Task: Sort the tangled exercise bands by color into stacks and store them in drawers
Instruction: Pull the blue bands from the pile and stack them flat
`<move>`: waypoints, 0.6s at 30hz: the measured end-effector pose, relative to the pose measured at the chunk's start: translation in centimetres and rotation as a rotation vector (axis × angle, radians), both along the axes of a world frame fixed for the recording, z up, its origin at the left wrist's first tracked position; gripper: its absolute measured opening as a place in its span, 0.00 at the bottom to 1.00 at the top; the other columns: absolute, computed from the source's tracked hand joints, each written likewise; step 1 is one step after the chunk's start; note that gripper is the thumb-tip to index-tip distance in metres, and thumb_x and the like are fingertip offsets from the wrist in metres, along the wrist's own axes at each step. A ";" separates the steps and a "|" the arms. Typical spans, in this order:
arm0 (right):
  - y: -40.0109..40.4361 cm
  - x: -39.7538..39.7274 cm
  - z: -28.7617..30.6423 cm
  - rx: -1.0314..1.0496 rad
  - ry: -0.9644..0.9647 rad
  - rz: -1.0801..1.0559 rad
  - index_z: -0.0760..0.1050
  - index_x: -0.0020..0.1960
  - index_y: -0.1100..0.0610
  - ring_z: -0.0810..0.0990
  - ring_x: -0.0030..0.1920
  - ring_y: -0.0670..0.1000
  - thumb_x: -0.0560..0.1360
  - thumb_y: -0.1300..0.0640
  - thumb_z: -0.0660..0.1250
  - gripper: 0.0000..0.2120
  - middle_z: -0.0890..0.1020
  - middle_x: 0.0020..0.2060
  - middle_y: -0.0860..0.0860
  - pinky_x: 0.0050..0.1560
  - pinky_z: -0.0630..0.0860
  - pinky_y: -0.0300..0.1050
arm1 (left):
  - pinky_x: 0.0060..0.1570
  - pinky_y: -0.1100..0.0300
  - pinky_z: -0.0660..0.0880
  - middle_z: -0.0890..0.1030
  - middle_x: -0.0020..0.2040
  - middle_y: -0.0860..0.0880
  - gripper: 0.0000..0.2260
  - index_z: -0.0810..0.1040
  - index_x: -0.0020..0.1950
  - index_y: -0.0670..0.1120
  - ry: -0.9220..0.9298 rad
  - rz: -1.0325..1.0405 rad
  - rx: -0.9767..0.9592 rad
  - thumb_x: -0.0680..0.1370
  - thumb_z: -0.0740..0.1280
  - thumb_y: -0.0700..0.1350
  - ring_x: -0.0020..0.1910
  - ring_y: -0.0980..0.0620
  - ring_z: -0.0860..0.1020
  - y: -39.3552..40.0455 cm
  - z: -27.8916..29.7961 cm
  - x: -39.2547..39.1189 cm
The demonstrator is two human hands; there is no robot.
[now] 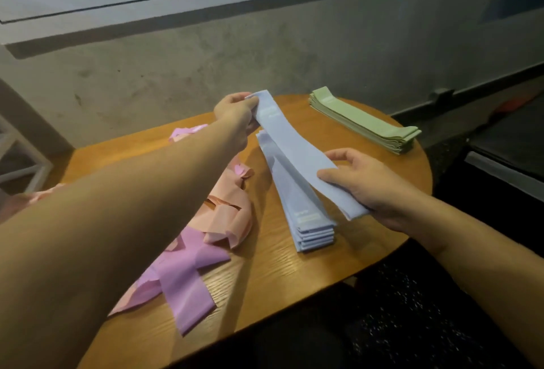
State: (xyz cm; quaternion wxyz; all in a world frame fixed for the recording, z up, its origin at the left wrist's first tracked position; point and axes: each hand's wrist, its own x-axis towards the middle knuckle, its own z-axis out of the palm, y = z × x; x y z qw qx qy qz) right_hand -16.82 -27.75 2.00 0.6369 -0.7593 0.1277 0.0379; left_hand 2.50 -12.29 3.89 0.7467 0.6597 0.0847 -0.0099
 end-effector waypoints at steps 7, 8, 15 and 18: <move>0.6 1.1 -1.7 -0.104 0.029 0.163 0.67 0.74 0.52 0.81 0.32 0.50 0.77 0.65 0.69 0.27 0.79 0.48 0.54 0.25 0.76 0.39 | 0.31 0.64 0.73 0.78 0.39 0.49 0.07 0.77 0.43 0.48 -0.105 -0.053 0.352 0.77 0.72 0.40 0.37 0.53 0.76 -0.7 -2.1 3.6; 0.6 1.4 -2.1 -0.145 0.036 0.182 0.66 0.75 0.53 0.79 0.28 0.48 0.77 0.65 0.70 0.29 0.77 0.46 0.55 0.23 0.74 0.39 | 0.30 0.66 0.73 0.78 0.39 0.50 0.06 0.78 0.44 0.48 -0.111 -0.088 0.406 0.77 0.72 0.40 0.36 0.54 0.75 -0.7 -2.7 3.9; -0.5 2.1 -4.0 -0.603 0.062 0.295 0.69 0.74 0.51 0.76 0.36 0.39 0.73 0.51 0.74 0.32 0.76 0.36 0.42 0.33 0.69 0.31 | 0.46 0.58 0.77 0.80 0.43 0.48 0.05 0.79 0.46 0.48 -0.134 -0.232 0.717 0.76 0.74 0.42 0.41 0.51 0.77 -0.6 -7.0 5.6; -1.0 2.1 -4.3 -0.680 0.138 0.272 0.69 0.72 0.48 0.76 0.47 0.43 0.70 0.42 0.74 0.34 0.75 0.43 0.41 0.40 0.69 0.37 | 0.42 0.58 0.76 0.79 0.46 0.46 0.07 0.75 0.45 0.49 -0.085 -0.300 0.775 0.76 0.73 0.42 0.41 0.49 0.76 0.0 -7.3 6.3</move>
